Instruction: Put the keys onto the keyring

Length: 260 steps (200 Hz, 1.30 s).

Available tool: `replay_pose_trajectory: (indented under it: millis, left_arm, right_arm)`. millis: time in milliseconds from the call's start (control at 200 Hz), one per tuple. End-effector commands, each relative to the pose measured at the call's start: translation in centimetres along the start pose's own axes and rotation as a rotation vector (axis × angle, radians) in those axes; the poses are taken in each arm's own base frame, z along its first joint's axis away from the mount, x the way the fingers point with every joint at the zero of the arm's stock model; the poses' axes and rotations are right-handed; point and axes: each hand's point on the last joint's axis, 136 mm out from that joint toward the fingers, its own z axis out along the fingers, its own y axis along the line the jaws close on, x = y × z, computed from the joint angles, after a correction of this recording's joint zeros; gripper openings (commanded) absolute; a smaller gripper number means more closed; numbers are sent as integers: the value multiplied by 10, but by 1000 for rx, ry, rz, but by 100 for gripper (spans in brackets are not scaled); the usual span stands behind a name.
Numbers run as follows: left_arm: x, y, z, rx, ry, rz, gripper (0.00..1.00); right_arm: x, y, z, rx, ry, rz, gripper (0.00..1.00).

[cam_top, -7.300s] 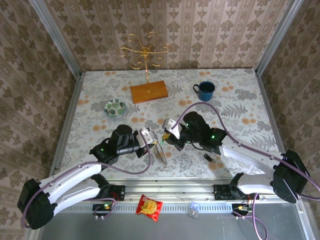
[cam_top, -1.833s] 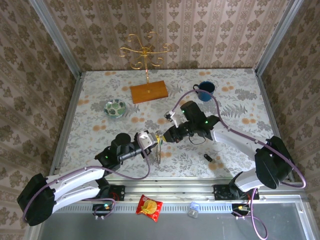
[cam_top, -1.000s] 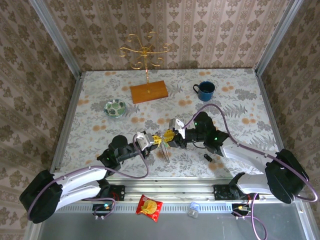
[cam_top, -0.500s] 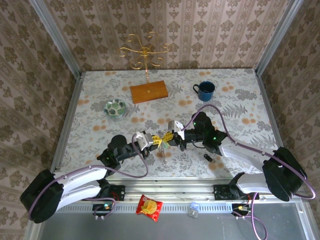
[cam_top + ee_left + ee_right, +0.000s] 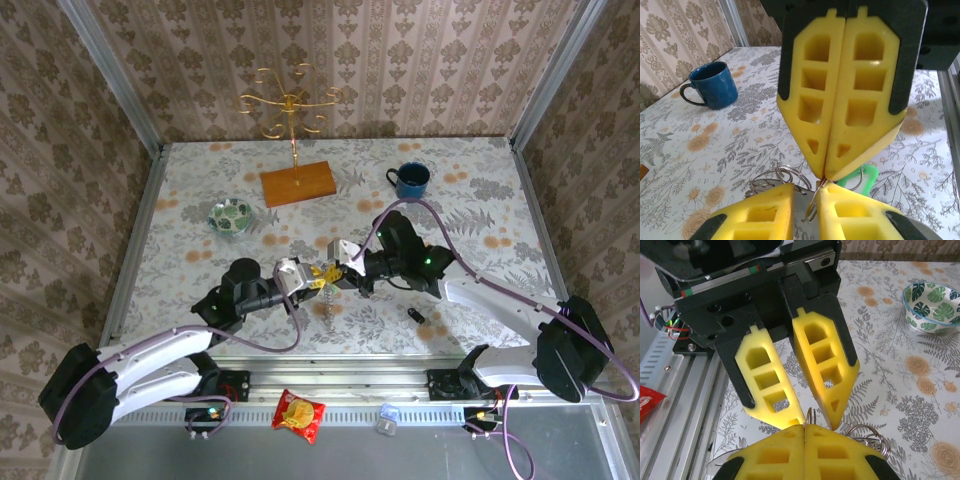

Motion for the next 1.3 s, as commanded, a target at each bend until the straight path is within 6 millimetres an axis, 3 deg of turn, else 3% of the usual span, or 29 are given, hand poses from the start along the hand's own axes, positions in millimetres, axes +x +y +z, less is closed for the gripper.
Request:
replay_pose_trajectory:
  millis: [0, 125, 345, 455, 660, 940, 1295]
  left_arm:
    - [-1, -2, 2, 26, 36, 38, 14]
    - [-5, -5, 3, 48, 29, 40, 0]
    - [4, -6, 2, 39, 23, 31, 0]
    - [4, -6, -1, 27, 15, 30, 0]
    - [1, -4, -4, 3, -3, 47, 0]
    - [-2, -4, -3, 0, -9, 66, 0]
    - [-1, -4, -1, -10, -9, 71, 0]
  right_arm:
    - [-8, 11, -1, -34, 41, -66, 0]
    - [-12, 13, 2, -48, 50, -59, 0]
    - [-10, 6, 2, -1, 5, -12, 0]
    - [-1, -3, -4, 72, 6, 28, 21]
    - [23, -8, -15, 162, 54, 100, 31]
    - [-3, -3, -17, 116, -54, 156, 44]
    - [24, -3, -4, 102, 26, 222, 49]
